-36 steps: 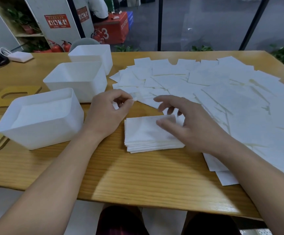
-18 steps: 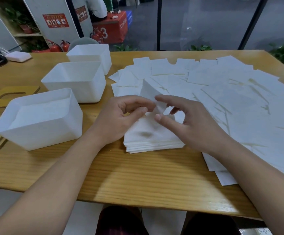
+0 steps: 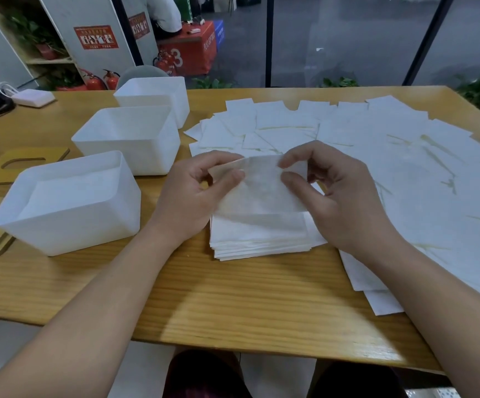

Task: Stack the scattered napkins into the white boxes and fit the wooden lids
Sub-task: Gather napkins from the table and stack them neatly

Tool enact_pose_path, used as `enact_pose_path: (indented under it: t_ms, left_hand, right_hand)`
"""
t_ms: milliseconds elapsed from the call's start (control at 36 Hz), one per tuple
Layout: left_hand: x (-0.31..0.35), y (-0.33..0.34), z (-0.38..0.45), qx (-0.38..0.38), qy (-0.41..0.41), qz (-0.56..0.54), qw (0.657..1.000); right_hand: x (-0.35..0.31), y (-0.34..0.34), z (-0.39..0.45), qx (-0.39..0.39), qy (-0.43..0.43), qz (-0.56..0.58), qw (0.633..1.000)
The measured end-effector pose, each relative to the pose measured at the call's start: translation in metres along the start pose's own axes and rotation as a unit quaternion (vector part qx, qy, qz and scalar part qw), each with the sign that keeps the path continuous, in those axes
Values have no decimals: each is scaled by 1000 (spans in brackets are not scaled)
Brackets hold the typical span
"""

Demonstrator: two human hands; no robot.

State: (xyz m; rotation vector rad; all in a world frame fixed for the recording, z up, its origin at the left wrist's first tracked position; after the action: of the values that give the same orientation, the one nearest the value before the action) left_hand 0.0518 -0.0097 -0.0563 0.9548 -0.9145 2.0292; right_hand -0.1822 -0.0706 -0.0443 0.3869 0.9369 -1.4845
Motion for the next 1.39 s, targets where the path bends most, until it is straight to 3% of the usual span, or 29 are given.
enact_pose_path:
  t_ms: [139, 222, 500, 611, 750, 944, 1167, 1389]
  left_hand:
    - [1, 1, -2, -55, -46, -22, 997]
    - [-2, 2, -3, -103, -54, 34, 993]
    - [-18, -4, 2, -142, -47, 159, 976]
    - [-25, -8, 5, -129, -37, 175, 975]
    - [-23, -5, 4, -142, -34, 194, 970]
    - [-21, 4, -3, -243, -43, 220, 944]
    - [-16, 2, -4, -251, -57, 213, 942]
    - [-17, -4, -20, -253, -84, 261, 928]
  right_hand:
    - [9, -3, 5, -1, 65, -20, 998]
    - [17, 0, 3, -41, 101, -62, 992]
    - [28, 11, -7, -133, 127, -169, 968]
    - [30, 5, -3, -105, 133, -178, 969]
    - [30, 4, -2, -108, 122, -186, 969]
    - [27, 11, -9, -220, 111, -205, 947]
    - [25, 16, -7, -243, 34, -271, 931]
    - [23, 21, -9, -277, 23, -245, 929]
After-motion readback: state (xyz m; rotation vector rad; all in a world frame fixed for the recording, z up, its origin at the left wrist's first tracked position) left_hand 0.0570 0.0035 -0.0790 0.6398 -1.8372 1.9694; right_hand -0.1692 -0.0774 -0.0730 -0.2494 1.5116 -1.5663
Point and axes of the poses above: each hand's wrist, its own z-axis towards the middle knuckle, its own y-axis out of the palm, x = y × z, the point moved 4 cm from there along z, towards the middle knuckle, and after that the axes turned 11 degrees about x, right-handed, at the moved point
